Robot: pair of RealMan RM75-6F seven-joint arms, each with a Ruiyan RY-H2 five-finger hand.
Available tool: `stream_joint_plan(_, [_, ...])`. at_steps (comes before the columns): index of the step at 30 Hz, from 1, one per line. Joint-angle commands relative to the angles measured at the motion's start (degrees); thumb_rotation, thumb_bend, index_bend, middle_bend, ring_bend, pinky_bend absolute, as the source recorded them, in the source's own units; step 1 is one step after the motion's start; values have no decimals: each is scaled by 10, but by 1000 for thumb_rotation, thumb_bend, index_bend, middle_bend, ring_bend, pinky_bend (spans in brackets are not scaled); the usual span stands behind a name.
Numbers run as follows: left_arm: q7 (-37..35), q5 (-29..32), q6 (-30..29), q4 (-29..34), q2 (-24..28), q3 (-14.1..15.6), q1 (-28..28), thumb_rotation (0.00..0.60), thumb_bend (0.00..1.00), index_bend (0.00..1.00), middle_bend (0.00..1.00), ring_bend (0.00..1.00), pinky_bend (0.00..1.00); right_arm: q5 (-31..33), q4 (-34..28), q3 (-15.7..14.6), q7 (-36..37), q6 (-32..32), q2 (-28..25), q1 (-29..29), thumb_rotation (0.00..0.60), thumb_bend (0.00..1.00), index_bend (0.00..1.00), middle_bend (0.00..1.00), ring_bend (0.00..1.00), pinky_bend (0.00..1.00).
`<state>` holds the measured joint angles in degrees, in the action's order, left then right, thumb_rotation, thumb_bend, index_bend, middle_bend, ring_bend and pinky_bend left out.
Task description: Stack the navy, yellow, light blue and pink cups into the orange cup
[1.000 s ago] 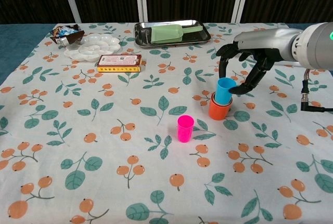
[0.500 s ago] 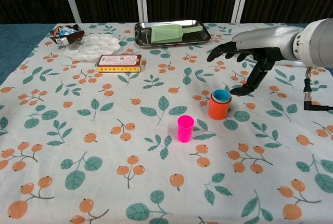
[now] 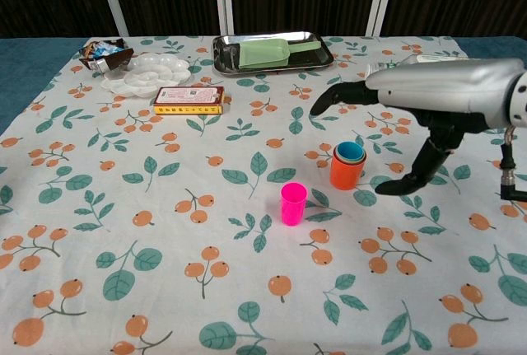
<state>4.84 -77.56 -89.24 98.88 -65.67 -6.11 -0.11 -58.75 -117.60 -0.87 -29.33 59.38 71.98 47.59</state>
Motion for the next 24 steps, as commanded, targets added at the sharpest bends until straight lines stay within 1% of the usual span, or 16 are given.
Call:
stream_joint_plan(1, [-1,0,0,0,0,0,0,600,614,229,84,4,0,-24,23,-10,-19,28,42,-18,600,331,132,0,35,112])
stream_joint_plan(3, [-2,1,1,0,0,0,0,600,614,229,84,4,0,-28,36,-7,-24,37,64,-22,600,331,163,0,35,112])
stream_joint_plan(6, [-4,2,3,-1,0,0,-1,600,614,229,84,4,0,-24,49,-3,-29,38,82,-23,600,331,175,0,35,112])
stream_joint_plan(9, [-4,1,4,-1,0,0,-1,600,614,229,84,4,0,-17,59,1,-33,34,95,-21,600,332,185,0,36,112])
stream_joint_plan(14, [-4,2,2,-1,0,0,-1,600,614,229,84,4,0,-3,74,16,-36,28,114,-16,600,331,210,0,35,112])
stream_joint_plan(21, [-3,2,4,-1,0,0,-1,600,614,229,84,4,0,28,96,34,-40,6,140,-2,600,343,252,0,35,112])
stream_joint_plan(24, [-3,4,5,-1,0,0,-1,600,614,229,84,4,0,35,107,38,-40,-4,150,2,600,348,264,0,36,112])
